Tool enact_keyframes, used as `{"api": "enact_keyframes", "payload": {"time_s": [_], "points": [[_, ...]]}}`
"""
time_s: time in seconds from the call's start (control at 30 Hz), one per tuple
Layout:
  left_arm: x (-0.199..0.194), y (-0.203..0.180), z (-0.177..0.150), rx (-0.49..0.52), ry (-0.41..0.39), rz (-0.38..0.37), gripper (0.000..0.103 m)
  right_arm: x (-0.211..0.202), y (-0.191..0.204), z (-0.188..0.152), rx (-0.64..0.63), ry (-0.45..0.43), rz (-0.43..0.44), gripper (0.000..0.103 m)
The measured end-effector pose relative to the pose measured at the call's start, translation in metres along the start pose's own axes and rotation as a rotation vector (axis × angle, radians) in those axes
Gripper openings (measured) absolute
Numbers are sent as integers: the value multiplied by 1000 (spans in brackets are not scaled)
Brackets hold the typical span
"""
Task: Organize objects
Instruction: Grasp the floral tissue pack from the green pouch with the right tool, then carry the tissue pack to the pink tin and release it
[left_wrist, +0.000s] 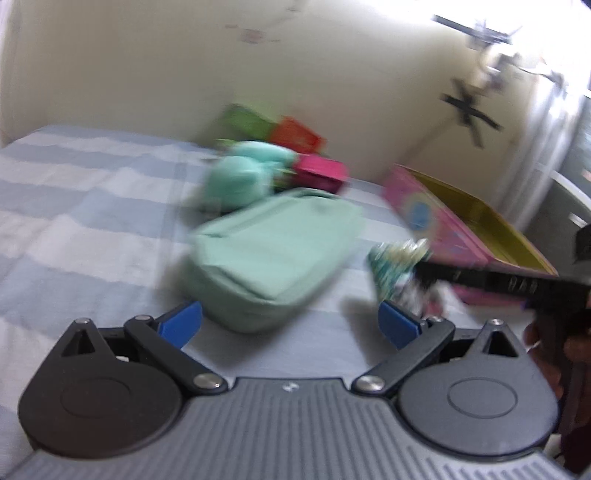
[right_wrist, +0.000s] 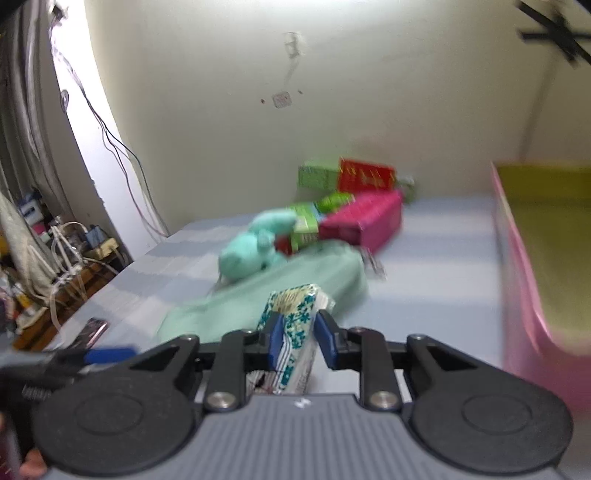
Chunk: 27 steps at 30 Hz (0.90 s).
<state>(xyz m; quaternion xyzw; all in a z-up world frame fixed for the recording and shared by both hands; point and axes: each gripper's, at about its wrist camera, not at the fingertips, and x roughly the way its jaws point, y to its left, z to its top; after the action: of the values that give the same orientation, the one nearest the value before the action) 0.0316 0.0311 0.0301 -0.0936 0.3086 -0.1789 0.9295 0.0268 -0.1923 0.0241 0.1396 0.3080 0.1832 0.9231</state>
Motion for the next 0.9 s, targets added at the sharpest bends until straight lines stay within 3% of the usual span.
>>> {"api": "enact_keyframes", "payload": {"time_s": [0.1,0.23,0.37,0.4,0.47,0.53,0.57,0.6,0.63,0.67,0.8,0.9], "points": [[10,-25,-1,55,40,-98,97,-16,-8,-27,31,30,-15,23],[34,-47,-6,84,142,-167,97,-34,-16,-53,41,6,-8,57],[51,-48,-7,26,218,-196,94,-45,0,-68,-126,15,-36,65],[55,-46,-6,10,235,-207,87,-43,5,-70,-165,27,-46,66],[61,-50,-4,14,239,-206,84,-36,14,-71,-229,49,-53,67],[65,-59,-4,37,248,-217,74,-26,22,-70,-277,62,-56,66],[67,-63,-4,52,252,-222,72,-19,26,-69,-303,73,-48,62],[68,-68,-3,61,261,-231,62,-14,29,-68,-323,66,-55,57],[70,-74,-2,66,277,-244,63,-12,31,-67,-336,59,-57,42],[68,-80,1,86,257,-223,62,-12,32,-65,-335,46,-63,42],[61,-107,30,161,175,-268,61,-36,21,-51,-308,-95,-111,39],[64,-141,54,217,98,-329,62,-63,12,-34,-322,-222,-213,39]]}}
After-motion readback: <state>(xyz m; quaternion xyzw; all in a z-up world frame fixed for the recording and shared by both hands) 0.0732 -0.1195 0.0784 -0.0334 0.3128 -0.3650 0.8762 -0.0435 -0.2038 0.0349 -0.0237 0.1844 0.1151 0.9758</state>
